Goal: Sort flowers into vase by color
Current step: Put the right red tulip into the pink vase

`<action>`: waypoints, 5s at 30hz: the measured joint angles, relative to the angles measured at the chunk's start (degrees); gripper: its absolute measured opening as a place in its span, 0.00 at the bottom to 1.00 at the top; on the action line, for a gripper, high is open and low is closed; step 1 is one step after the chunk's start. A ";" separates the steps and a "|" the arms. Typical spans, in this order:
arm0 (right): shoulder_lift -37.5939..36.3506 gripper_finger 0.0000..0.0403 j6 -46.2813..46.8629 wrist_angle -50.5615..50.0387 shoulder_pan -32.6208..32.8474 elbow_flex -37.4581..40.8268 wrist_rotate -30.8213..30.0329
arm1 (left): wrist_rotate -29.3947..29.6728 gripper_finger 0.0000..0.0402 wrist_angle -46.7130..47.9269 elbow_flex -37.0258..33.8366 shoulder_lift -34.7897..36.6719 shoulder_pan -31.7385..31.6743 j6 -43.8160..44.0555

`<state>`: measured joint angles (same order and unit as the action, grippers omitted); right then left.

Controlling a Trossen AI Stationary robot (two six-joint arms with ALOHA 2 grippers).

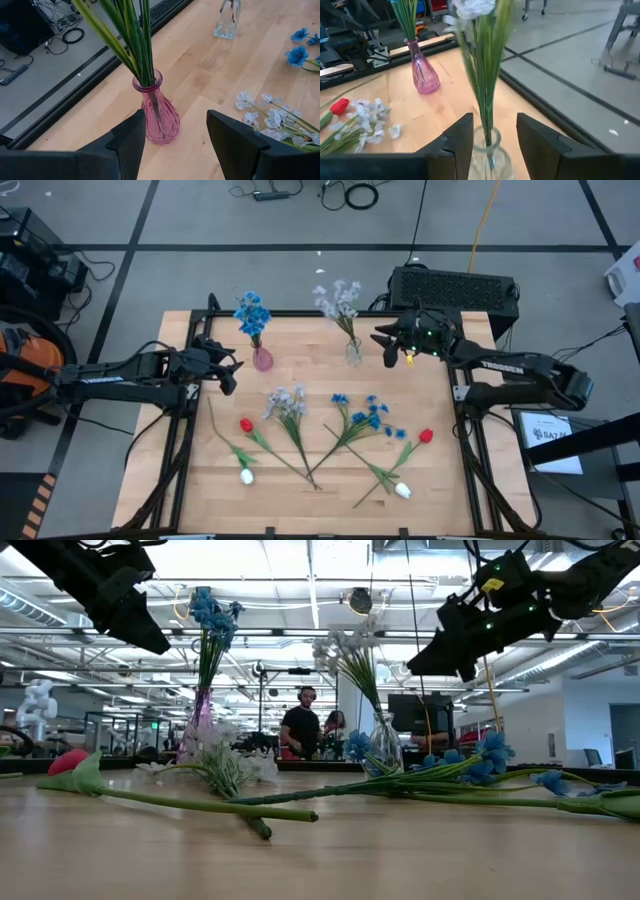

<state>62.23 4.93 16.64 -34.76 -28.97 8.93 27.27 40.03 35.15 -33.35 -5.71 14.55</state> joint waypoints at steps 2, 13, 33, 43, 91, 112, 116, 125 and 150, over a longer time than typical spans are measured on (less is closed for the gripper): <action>-1.77 0.33 0.53 -1.63 0.00 0.00 0.00 | 0.01 0.54 0.00 -0.01 -0.01 0.00 0.01; -8.07 0.25 2.92 -3.96 1.03 0.00 -0.09 | 0.00 0.54 0.00 0.01 -0.01 0.00 0.04; -9.00 0.16 4.48 -9.63 1.07 0.00 -0.20 | 0.00 0.54 -0.02 0.00 0.01 0.01 0.04; -8.98 0.16 4.47 -9.96 1.14 0.00 -1.70 | 0.00 0.54 -0.02 -0.01 -0.01 0.00 0.04; 18.73 0.00 93.26 -71.52 49.91 -35.87 -4.70 | 0.00 0.54 -0.07 -0.01 0.01 0.01 0.04; 29.45 0.00 98.52 -58.50 59.65 -35.87 -1.53 | 0.00 0.54 -0.07 -0.01 -0.01 0.01 0.02; 30.73 0.00 96.03 -58.34 59.63 -35.85 -1.51 | 0.00 0.54 -0.07 -0.01 0.00 0.02 0.02; 33.07 0.00 95.76 -58.42 59.54 -35.85 -1.60 | -0.56 0.54 -0.07 -0.01 0.00 0.00 0.06; 31.26 0.00 74.65 -71.94 57.91 -35.26 -4.64 | -5.59 0.54 -6.16 -0.01 -1.76 6.48 7.50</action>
<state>93.49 79.58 -55.30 23.15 -64.24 4.28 21.68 33.87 35.14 -35.12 0.76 22.04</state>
